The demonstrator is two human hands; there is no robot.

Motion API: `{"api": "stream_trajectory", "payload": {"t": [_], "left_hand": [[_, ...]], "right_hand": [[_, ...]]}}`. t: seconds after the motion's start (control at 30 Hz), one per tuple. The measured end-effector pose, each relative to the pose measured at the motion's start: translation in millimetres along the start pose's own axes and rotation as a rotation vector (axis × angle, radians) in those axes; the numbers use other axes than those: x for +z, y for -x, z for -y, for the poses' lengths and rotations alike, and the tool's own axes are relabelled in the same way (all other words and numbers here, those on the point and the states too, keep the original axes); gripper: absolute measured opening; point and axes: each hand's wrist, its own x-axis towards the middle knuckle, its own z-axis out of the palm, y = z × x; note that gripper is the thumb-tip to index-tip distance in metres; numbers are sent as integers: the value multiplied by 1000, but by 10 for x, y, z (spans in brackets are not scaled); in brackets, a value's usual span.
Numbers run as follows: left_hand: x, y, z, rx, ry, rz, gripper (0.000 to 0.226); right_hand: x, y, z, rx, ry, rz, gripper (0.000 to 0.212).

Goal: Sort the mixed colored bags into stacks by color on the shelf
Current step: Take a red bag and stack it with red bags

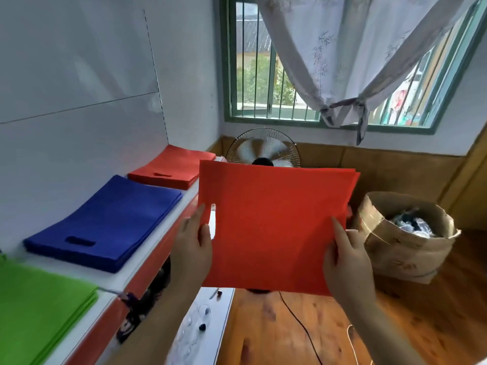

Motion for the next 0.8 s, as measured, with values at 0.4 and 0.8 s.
{"api": "stream_trajectory", "payload": {"t": [0.4, 0.8], "left_hand": [[926, -1705, 641, -115, -54, -128, 49], [1152, -2956, 1309, -157, -184, -321, 47]], "right_hand": [[1518, -1938, -63, -103, -46, 56, 60], [2975, -3381, 282, -245, -191, 182, 67]]}}
